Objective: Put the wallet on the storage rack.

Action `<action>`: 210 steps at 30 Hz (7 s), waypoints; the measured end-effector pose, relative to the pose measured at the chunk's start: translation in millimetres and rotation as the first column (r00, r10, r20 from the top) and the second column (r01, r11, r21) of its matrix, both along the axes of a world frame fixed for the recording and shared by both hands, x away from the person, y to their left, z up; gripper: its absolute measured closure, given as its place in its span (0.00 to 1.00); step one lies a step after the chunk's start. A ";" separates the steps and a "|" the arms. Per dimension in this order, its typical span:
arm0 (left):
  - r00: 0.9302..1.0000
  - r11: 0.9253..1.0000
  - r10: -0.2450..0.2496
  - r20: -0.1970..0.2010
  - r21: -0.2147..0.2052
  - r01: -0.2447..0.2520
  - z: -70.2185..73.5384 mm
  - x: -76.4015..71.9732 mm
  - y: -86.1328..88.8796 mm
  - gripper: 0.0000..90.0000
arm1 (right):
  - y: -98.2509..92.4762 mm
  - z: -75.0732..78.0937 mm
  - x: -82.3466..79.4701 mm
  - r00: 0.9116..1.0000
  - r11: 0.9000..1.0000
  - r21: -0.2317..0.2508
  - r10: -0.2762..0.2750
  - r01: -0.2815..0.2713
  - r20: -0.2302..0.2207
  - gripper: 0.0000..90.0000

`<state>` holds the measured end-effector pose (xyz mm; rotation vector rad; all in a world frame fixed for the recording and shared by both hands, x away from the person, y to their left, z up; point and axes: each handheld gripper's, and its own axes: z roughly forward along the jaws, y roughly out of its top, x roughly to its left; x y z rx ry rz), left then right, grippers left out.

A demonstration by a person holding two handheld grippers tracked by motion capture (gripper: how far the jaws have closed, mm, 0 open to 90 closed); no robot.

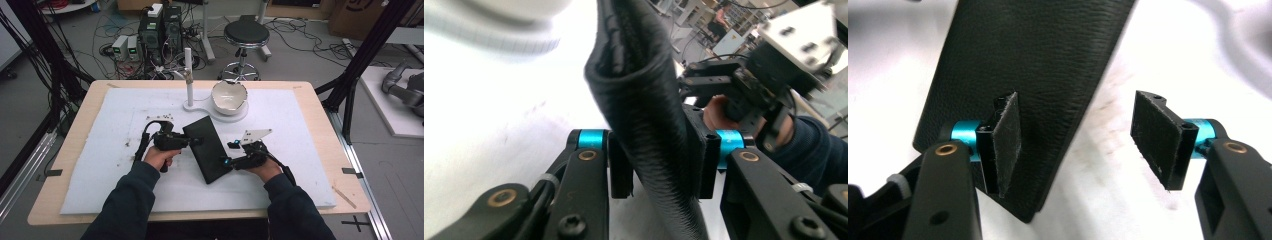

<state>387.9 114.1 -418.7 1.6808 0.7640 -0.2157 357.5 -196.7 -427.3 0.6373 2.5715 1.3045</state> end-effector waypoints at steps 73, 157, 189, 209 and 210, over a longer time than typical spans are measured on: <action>0.950 0.991 0.132 0.283 -0.014 -0.133 26.7 -0.4 22.2 0.49 | 10.5 31.9 36.7 0.992 0.953 0.281 0.126 -0.114 -0.025 0.84; 0.892 0.916 0.395 0.218 -0.014 -0.402 -7.8 -39.8 131.3 0.50 | -12.6 75.5 182.9 0.939 0.993 0.120 -0.036 -0.006 0.341 0.84; 0.889 0.914 0.403 0.216 -0.052 -0.402 -3.1 -40.7 134.1 0.50 | -7.5 80.3 147.4 0.938 0.996 0.084 -0.045 0.017 0.343 0.71; 0.897 0.920 0.391 0.207 -0.059 -0.388 -3.4 -39.1 131.1 0.50 | -26.3 88.4 132.7 0.921 0.992 -0.098 0.114 -0.084 0.373 0.83; 0.897 0.920 0.391 0.208 -0.061 -0.387 -2.9 -39.1 130.7 0.50 | -23.8 88.6 131.7 0.920 0.990 -0.111 0.119 -0.083 0.373 0.82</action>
